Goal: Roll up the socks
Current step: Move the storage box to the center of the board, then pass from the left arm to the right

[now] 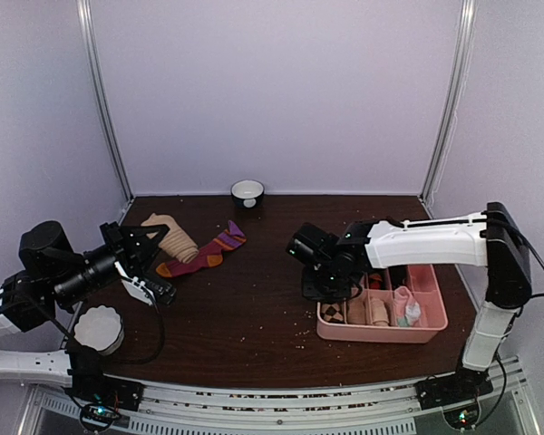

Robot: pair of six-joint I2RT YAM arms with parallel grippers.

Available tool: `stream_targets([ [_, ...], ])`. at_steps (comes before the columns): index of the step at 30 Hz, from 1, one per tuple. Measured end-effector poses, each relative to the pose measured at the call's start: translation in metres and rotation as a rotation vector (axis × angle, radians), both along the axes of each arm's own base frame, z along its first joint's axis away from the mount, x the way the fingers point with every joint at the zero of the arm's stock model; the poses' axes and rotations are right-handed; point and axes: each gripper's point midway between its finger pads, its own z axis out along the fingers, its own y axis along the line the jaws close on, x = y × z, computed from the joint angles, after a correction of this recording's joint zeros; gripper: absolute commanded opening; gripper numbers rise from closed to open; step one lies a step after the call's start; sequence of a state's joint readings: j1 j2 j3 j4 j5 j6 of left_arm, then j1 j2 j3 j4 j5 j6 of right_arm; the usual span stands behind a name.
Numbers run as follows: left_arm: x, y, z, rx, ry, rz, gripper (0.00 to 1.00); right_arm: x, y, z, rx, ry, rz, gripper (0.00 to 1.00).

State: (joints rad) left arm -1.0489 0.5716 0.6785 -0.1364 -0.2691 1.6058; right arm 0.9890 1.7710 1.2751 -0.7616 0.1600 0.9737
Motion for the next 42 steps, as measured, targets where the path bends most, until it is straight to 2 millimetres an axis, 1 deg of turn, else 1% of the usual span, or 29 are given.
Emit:
stream_targets([
  [1, 0.0, 0.0, 0.0, 0.0, 0.0, 0.0, 0.0, 0.008, 0.013, 0.002, 0.02, -0.009, 0.005, 0.12],
  [2, -0.001, 0.001, -0.001, -0.001, 0.0, -0.001, 0.0, 0.019, 0.032, 0.007, 0.048, -0.024, 0.012, 0.14],
  [5, -0.002, 0.001, -0.004, 0.001, 0.0, -0.005, 0.0, 0.043, 0.073, 0.016, 0.113, -0.062, 0.043, 0.18],
  [6, -0.002, 0.001, -0.006, 0.003, 0.0, -0.009, 0.0, 0.053, 0.087, 0.022, 0.142, -0.083, 0.058, 0.23],
  [8, -0.004, 0.001, -0.008, 0.009, -0.007, -0.019, 0.0, 0.066, 0.108, 0.034, 0.192, -0.111, 0.082, 0.35],
  [10, -0.006, 0.001, -0.01, 0.017, -0.02, -0.028, 0.0, 0.073, 0.125, 0.053, 0.237, -0.143, 0.125, 0.49],
  [11, -0.007, 0.001, -0.011, 0.021, -0.028, -0.035, 0.0, 0.074, 0.13, 0.061, 0.256, -0.152, 0.137, 0.54],
  [12, -0.009, 0.001, -0.012, 0.028, -0.037, -0.043, 0.0, 0.075, 0.133, 0.073, 0.278, -0.171, 0.162, 0.59],
  [14, -0.012, 0.001, -0.017, 0.042, -0.053, -0.059, 0.0, 0.071, 0.133, 0.093, 0.314, -0.197, 0.187, 0.67],
  [18, -0.016, -0.001, -0.026, 0.074, -0.076, -0.087, 0.0, 0.049, 0.117, 0.132, 0.393, -0.227, 0.253, 0.72],
  [21, -0.017, -0.004, -0.035, 0.101, -0.093, -0.105, 0.0, 0.027, 0.113, 0.163, 0.527, -0.252, 0.321, 0.76],
  [23, -0.019, -0.005, -0.038, 0.116, -0.105, -0.119, 0.0, 0.009, 0.117, 0.182, 0.675, -0.265, 0.382, 0.8],
  [25, -0.02, -0.007, -0.038, 0.122, -0.116, -0.13, 0.0, -0.01, 0.128, 0.2, 0.83, -0.268, 0.453, 0.82],
  [28, -0.023, -0.009, -0.033, 0.114, -0.14, -0.148, 0.0, -0.037, 0.146, 0.219, 0.989, -0.251, 0.566, 0.79],
  [31, -0.027, -0.011, -0.029, 0.117, -0.171, -0.175, 0.0, -0.066, 0.162, 0.243, 1.11, -0.229, 0.687, 0.77],
  [33, -0.029, -0.012, -0.026, 0.116, -0.189, -0.188, 0.0, -0.081, 0.171, 0.256, 1.168, -0.22, 0.755, 0.74],
  [35, -0.031, -0.013, -0.024, 0.116, -0.203, -0.198, 0.0, -0.096, 0.183, 0.265, 1.22, -0.204, 0.82, 0.74],
  [36, -0.032, -0.013, -0.024, 0.119, -0.207, -0.202, 0.0, -0.102, 0.189, 0.266, 1.235, -0.191, 0.843, 0.73],
  [38, -0.033, -0.013, -0.024, 0.123, -0.215, -0.207, 0.0, -0.114, 0.201, 0.263, 1.251, -0.153, 0.892, 0.72],
  [42, -0.034, -0.014, -0.024, 0.131, -0.225, -0.216, 0.0, -0.13, 0.219, 0.253, 1.256, -0.091, 0.947, 0.71],
])
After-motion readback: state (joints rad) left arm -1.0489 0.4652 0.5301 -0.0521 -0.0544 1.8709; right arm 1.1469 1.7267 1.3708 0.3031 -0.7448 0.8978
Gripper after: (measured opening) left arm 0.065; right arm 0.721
